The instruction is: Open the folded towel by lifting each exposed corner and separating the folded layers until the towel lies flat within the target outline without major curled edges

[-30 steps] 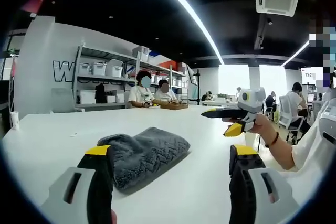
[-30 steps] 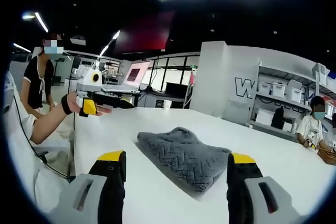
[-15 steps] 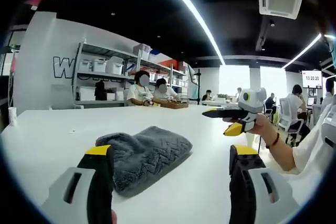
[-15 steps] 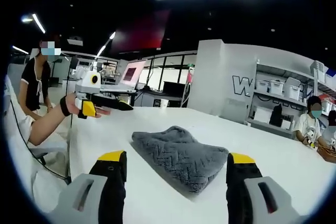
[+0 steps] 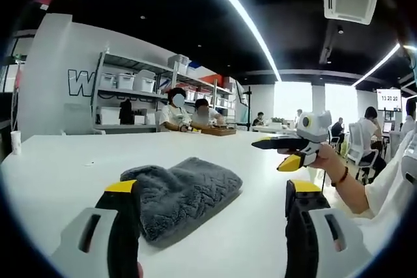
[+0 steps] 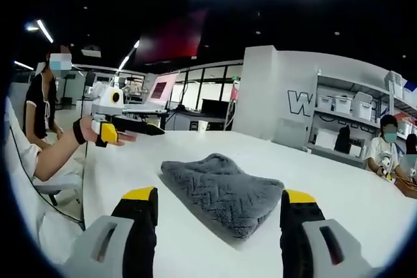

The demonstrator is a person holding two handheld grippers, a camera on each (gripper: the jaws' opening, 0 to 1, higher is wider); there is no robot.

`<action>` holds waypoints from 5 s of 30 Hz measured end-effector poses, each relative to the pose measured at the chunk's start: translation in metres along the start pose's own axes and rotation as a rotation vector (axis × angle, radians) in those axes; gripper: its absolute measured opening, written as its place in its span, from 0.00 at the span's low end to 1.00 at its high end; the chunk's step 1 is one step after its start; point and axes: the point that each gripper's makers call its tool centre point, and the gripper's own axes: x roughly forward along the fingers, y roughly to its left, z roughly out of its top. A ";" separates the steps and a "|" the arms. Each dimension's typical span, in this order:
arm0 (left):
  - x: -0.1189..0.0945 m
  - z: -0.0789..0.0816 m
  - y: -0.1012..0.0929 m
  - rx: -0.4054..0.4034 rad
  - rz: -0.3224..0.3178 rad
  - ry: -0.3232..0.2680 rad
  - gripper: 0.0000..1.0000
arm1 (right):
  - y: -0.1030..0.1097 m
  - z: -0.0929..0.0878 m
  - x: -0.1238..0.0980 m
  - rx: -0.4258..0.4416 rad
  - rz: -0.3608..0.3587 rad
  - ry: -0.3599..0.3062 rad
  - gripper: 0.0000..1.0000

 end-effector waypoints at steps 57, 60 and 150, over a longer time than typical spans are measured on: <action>0.021 -0.017 0.032 -0.002 0.059 0.020 0.81 | -0.027 -0.009 0.029 0.080 0.003 0.018 0.71; 0.021 -0.017 0.036 -0.029 0.066 0.010 0.82 | -0.029 -0.009 0.031 0.080 0.004 0.019 0.71; 0.059 -0.031 0.073 -0.056 0.150 0.077 0.67 | -0.061 -0.019 0.080 0.118 -0.024 0.089 0.59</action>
